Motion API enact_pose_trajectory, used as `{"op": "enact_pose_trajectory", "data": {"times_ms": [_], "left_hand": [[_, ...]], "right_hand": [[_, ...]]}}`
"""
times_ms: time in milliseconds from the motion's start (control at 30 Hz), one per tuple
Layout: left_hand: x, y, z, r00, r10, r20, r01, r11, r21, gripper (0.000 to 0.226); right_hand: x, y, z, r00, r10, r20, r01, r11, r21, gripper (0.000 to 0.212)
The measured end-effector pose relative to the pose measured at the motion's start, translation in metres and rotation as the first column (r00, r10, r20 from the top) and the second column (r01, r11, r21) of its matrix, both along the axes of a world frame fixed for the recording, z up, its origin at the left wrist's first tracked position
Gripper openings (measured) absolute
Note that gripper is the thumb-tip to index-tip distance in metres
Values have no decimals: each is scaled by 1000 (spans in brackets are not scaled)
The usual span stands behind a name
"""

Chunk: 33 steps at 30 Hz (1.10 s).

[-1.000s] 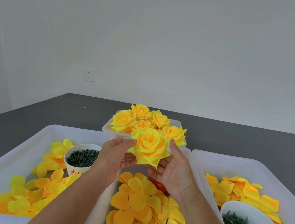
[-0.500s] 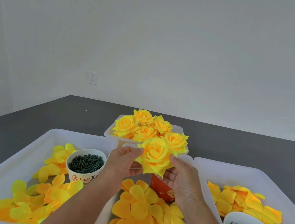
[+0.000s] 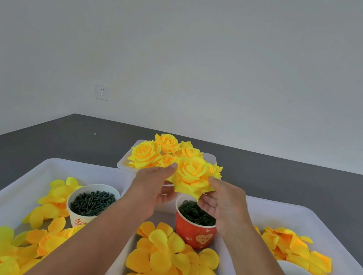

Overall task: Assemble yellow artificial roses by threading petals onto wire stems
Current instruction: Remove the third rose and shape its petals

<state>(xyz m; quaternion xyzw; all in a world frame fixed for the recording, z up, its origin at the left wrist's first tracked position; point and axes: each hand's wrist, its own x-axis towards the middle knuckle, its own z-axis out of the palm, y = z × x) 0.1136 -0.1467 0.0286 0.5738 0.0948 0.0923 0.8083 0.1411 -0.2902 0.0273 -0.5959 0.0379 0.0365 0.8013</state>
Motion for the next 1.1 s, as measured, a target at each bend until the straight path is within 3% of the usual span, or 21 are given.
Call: {"op": "enact_pose_trajectory", "data": {"times_ms": [267, 400, 733, 1033, 1100], "left_hand": [[22, -8, -1, 997, -44, 57, 46, 999, -22, 11], [41, -12, 5, 999, -37, 36, 39, 998, -47, 9], [87, -20, 2, 999, -28, -16, 26, 998, -64, 7], [106, -17, 1, 999, -29, -26, 28, 999, -22, 14], [110, -15, 1, 1000, -9, -26, 9, 1000, 6, 17]], "right_hand": [[26, 0, 8, 999, 20, -50, -21, 999, -27, 11], [42, -1, 14, 998, -1, -63, -1, 1000, -22, 5], [89, -8, 18, 998, -19, -65, 11, 993, -120, 12], [133, -13, 16, 990, -49, -131, 39, 997, -74, 5], [143, -17, 20, 989, -69, -127, 62, 997, -55, 18]]}}
